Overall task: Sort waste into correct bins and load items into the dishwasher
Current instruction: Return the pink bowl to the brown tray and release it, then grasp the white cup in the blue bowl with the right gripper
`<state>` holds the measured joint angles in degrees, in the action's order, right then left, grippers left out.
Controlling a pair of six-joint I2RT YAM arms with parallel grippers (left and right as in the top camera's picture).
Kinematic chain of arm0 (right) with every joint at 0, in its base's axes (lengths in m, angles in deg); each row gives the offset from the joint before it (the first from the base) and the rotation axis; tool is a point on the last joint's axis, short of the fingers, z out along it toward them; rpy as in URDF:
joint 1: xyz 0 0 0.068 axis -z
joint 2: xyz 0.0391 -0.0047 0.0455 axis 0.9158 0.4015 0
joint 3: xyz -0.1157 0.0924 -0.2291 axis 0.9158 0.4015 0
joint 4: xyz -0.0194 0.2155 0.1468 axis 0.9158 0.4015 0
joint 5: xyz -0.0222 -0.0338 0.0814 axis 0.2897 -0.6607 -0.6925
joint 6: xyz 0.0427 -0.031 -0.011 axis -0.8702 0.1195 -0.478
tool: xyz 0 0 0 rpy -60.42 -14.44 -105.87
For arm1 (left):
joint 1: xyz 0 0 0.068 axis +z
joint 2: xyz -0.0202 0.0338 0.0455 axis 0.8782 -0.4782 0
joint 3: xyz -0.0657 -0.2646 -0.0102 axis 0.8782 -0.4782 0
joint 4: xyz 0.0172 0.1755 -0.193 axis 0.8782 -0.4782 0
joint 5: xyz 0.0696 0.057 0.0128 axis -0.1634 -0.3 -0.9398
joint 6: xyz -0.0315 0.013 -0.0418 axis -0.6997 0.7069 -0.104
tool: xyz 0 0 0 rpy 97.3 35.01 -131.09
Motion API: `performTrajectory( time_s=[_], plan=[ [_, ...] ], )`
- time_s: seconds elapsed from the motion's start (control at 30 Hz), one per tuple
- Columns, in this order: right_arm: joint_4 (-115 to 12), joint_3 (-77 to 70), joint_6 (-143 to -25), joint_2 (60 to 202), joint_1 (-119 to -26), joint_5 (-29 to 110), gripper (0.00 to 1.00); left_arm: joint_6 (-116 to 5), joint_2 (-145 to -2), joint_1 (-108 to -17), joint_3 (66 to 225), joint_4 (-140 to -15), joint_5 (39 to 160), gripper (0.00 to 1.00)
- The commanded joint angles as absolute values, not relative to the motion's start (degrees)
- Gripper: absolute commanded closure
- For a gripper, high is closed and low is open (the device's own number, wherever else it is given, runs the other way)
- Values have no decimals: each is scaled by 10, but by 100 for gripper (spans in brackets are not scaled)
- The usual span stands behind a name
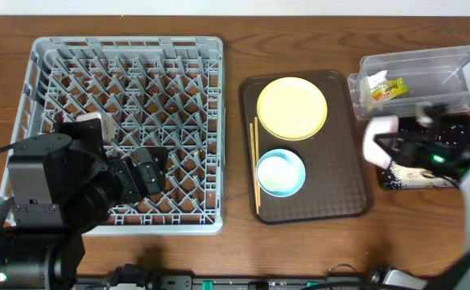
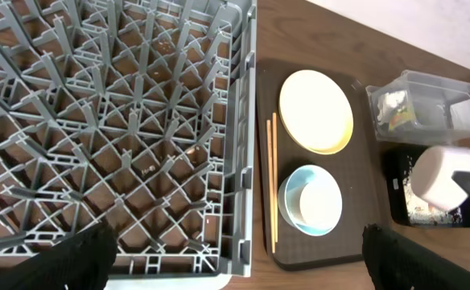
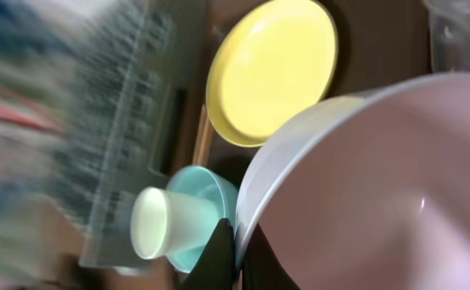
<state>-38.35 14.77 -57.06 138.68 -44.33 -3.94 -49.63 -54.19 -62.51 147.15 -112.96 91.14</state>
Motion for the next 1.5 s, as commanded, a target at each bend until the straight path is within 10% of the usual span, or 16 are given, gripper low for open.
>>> performTrajectory(
  time_s=[0.0, 0.27, 0.6, 0.73, 0.9, 1.33, 1.47],
  plan=[
    [-394, 140, -666, 1332, -564, 209, 99, -499, -542, -624, 1476, -1131, 906, 2],
    [-392, 158, -774, 1351, -805, 448, 99, -499, -542, -624, 1476, -1131, 906, 2],
    [-399, 159, -801, 1461, -836, 481, 96, -499, -542, -624, 1476, -1131, 906, 2],
    [-399, 159, -790, 1480, -836, 430, 71, -499, -542, -624, 1476, -1131, 906, 2],
    [-387, 158, -803, 1438, -835, 434, 10, -499, -542, -624, 1476, -1131, 906, 2],
    [-325, 134, -846, 1144, -716, 432, 1, -548, -542, -624, 1476, -1116, 933, 2],
    [-297, 133, -768, 1109, -662, 328, 14, -549, -542, -624, 1476, -1109, 903, 2]
  ],
)
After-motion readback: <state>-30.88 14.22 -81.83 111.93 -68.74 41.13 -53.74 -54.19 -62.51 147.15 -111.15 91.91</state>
